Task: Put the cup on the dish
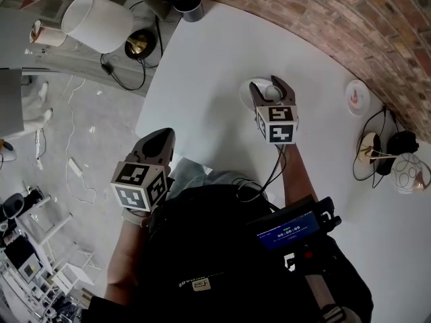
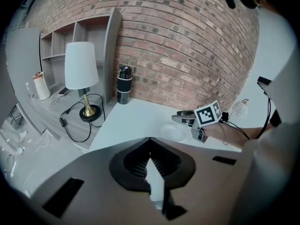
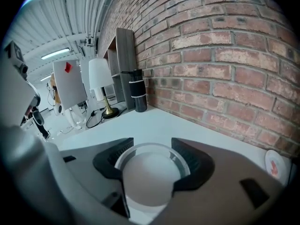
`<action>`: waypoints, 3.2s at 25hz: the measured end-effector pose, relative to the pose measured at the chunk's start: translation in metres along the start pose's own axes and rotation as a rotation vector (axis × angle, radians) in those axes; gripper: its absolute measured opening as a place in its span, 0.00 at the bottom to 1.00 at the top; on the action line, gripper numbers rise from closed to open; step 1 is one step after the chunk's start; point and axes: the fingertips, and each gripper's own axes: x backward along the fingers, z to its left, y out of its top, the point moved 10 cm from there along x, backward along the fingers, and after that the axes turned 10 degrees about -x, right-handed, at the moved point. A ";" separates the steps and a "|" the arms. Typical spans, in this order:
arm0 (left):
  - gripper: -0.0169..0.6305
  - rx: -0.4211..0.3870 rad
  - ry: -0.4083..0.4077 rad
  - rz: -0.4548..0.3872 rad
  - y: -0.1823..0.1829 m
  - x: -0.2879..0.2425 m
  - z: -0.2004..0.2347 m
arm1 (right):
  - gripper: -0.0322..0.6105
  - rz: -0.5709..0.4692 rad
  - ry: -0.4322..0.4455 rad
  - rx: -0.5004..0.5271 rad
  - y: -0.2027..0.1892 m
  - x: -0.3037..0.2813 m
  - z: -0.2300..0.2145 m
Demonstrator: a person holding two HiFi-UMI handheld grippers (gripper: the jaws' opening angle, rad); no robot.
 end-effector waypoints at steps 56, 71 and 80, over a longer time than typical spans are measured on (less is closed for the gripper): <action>0.03 -0.019 -0.012 0.085 -0.002 -0.019 -0.013 | 0.45 0.033 -0.124 -0.017 -0.061 -0.025 -0.044; 0.03 -0.016 -0.017 0.083 -0.002 -0.021 -0.013 | 0.45 -0.050 -0.121 0.009 -0.065 -0.021 -0.038; 0.03 -0.014 -0.019 0.084 -0.003 -0.021 -0.014 | 0.45 -0.064 -0.112 -0.022 -0.070 -0.024 -0.038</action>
